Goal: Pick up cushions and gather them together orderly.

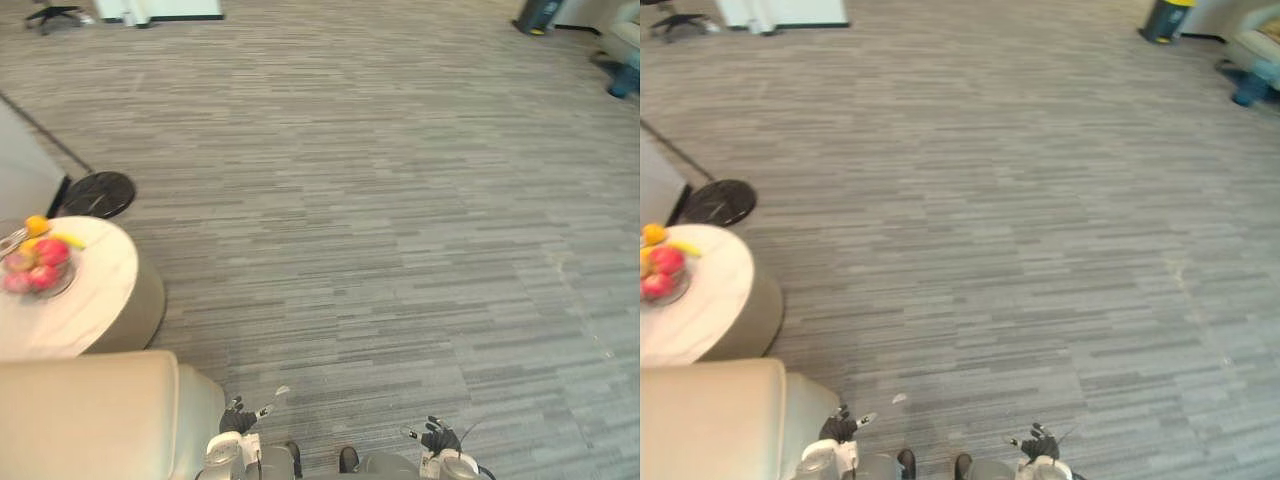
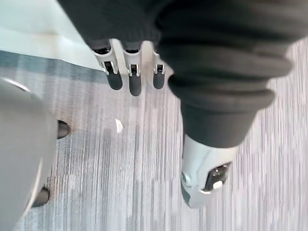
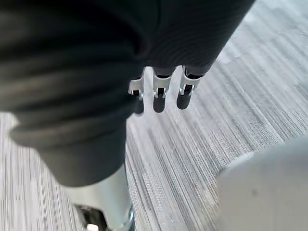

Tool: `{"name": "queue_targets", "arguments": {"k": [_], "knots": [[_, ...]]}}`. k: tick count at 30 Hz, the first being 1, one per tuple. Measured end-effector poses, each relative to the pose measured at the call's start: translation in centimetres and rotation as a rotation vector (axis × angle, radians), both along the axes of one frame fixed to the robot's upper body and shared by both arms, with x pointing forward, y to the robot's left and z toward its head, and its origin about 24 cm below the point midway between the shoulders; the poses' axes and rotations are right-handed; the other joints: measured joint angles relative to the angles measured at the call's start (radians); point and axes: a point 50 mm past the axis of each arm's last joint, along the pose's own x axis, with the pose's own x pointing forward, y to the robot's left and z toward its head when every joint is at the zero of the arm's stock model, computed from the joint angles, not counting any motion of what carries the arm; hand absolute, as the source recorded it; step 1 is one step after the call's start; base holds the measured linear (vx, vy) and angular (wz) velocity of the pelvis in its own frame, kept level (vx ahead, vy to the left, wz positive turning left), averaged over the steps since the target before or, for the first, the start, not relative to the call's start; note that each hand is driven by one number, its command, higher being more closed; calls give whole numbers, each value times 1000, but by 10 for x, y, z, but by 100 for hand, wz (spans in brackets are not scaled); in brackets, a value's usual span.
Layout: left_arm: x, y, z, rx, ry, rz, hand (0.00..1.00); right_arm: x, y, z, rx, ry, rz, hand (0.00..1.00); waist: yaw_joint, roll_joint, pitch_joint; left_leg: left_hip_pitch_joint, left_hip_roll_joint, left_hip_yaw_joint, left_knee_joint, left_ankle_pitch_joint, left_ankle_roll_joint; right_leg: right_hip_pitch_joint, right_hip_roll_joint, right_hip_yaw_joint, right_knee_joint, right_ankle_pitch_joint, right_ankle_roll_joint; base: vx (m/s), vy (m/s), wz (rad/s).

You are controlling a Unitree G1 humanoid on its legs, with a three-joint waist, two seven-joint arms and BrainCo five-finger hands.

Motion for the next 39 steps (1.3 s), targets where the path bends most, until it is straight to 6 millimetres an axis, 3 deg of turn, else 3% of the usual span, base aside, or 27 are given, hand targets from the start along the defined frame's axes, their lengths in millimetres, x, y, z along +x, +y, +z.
{"name": "queue_targets", "arguments": {"k": [1, 4, 6, 8, 9, 10, 11, 12, 13, 14, 15, 16, 17, 18, 21, 24, 25, 27, 28, 29, 31, 33, 34, 35, 36, 38, 39], "knots": [[0, 1, 0, 2, 2, -1, 0, 0, -1, 0, 1, 0, -5, 0, 1, 4, 2, 13, 34, 32, 3, 0, 0, -3, -41, -69, 14, 0, 0, 29, -122, -81], [-6, 8, -2, 24, 32, -24, 0, -1, -1, -1, 5, 6, -6, 0, 3, 2, 0, 38, 112, 105, 6, -9, -19, -11, -105, -139, 10, 7, 12, 34, -211, -87], [-15, 15, -5, 44, 69, -39, 0, -1, 0, -2, 9, 15, -2, 0, 4, -11, -7, 68, 156, 187, 4, -17, -64, -51, -182, -207, -6, 45, 21, 56, -290, -115], [-18, 25, -4, 72, 86, -49, 0, -3, 2, -4, 17, 40, 6, 0, 9, -38, -21, 118, 167, 273, -17, -16, -125, -115, -255, -309, -55, 124, -1, 129, -410, -147], [-21, 26, -5, 75, 96, -50, 0, -3, -2, -4, 10, 41, 6, 0, 3, -31, -22, 155, 185, 287, -32, -8, -155, -126, -242, -321, -27, 173, 28, 176, -424, -142], [-22, 23, -6, 68, 104, -62, 0, -2, -10, -2, -14, 38, 11, 0, 0, -2, -23, 180, 215, 286, -59, 12, -181, -134, -211, -331, 3, 140, -4, 210, -439, -109], [-24, 20, -8, 67, 114, -83, 0, -1, -18, 0, -37, 35, 17, 0, -9, 17, -35, 199, 229, 283, -94, 33, -203, -162, -193, -324, 53, 94, 3, 232, -446, -89], [-22, 12, -8, 58, 110, -105, 0, 1, -29, 2, -66, 33, 16, 0, -26, 49, -40, 228, 264, 280, -124, 52, -218, -191, -148, -302, 115, 50, -14, 274, -549, -72], [-21, 7, -8, 48, 107, -115, 0, -1, -34, 2, -77, 44, 15, 0, -34, 58, -45, 228, 289, 270, -114, 67, -221, -201, -126, -299, 139, 24, -27, 301, -590, -60], [-18, 2, -8, 41, 102, -133, 0, -5, -36, 1, -78, 62, 8, 0, -42, 64, -51, 198, 333, 223, -29, 89, -207, -200, -90, -292, 149, -6, -43, 286, -572, -43], [-16, 0, -8, 37, 94, -135, 0, -8, -38, 0, -80, 72, 6, 0, -52, 56, -46, 122, 381, 155, 131, 125, -153, -177, -50, -284, 122, -18, -58, 243, -462, -43], [-14, -1, -7, 36, 91, -135, 0, -11, -35, -2, -71, 82, 3, 0, -53, 47, -36, 50, 418, 94, 282, 173, -64, -143, -23, -274, 83, -17, -70, 211, -398, -39], [-9, 2, -5, 46, 69, -137, 0, -15, -33, -4, -60, 96, -13, 0, -51, 48, -27, -42, 452, 30, 471, 143, 20, -93, 19, -272, 29, -9, -89, 215, -339, -62], [-5, 7, -2, 66, 49, -142, 0, -23, -33, -6, -54, 120, -36, 0, -43, 41, -9, -116, 441, -50, 664, 73, 0, -18, 58, -247, -32, -1, -115, 225, -298, -74], [0, 13, 2, 89, 30, -158, 0, -28, -30, -8, -24, 124, -103, 0, -38, 12, 10, -202, 308, -80, 714, 0, -11, 77, 74, -176, -98, -7, -130, 269, -183, -76], [8, 1, 4, 67, -4, -170, 0, -27, -33, -7, -12, 105, -178, 0, -34, 30, 28, -297, 98, -79, 441, -47, -17, 133, 72, -83, -157, -19, -139, 361, -39, -85], [10, -3, 5, 58, -12, -171, 0, -23, -35, -5, -4, 81, -219, 0, -30, 41, 34, -315, 5, -116, 208, -19, -22, 148, 70, -48, -179, -28, -128, 376, 61, -80], [11, -5, 5, 51, -18, -169, 0, -22, -34, -5, 0, 76, -225, 0, -18, 42, 34, -316, -50, -150, 28, 69, -20, 163, 69, -9, -190, -43, -117, 337, 89, -80], [12, -6, 6, 49, -31, -162, 0, -22, -26, -7, 13, 78, -223, 0, 14, 29, 30, -298, -68, -153, -33, 164, -9, 179, 62, 42, -200, -55, -104, 468, 117, -97], [13, -3, 7, 52, -37, -152, 0, -19, -20, -6, 25, 61, -225, 0, 20, 15, 18, -280, -77, -127, -40, 199, 12, 191, 46, 69, -202, -64, -78, 501, 104, -82], [15, 2, 9, 56, -53, -120, 0, -16, -8, -6, 55, 38, -226, 0, 14, -16, 15, -284, -83, -94, 36, 138, 36, 197, 21, 93, -187, -70, -63, 551, 72, -50], [14, 3, 9, 52, -54, -92, 0, -13, -2, -4, 65, 11, -221, 0, 39, -24, 8, -249, -65, -26, 100, 69, 51, 170, 9, 143, -45, -77, -44, 512, 106, -74], [12, 3, 8, 51, -50, -91, 0, -11, -2, -3, 66, -2, -221, 0, 40, -24, 7, -211, -59, -15, 104, 33, 49, 138, 4, 140, 78, -76, -30, 470, 111, -66], [11, 2, 7, 49, -41, -96, 0, -11, -2, -2, 66, -16, -221, 0, 37, -22, 6, -160, -52, -12, 102, -20, 41, 60, -4, 122, 294, -50, 32, 525, 106, -60], [11, 3, 7, 51, -35, -103, 0, -8, -3, 0, 65, -36, -218, 0, 37, -27, 6, -118, -49, -4, 103, -66, 39, -33, -27, 105, 497, -40, 61, 417, 64, -48], [8, 2, 5, 47, -17, -106, 0, -9, -6, 1, 58, -48, -219, 0, 27, -15, 8, -29, -37, 5, 92, -124, 33, -137, -61, 42, 659, -65, 28, 406, 20, -30], [5, 1, 4, 45, -5, -105, 0, -10, -7, 1, 55, -48, -218, 0, 14, -14, 7, 25, -24, 7, 79, -149, 30, -177, -75, -11, 659, -85, 18, 523, -23, -13]]}}
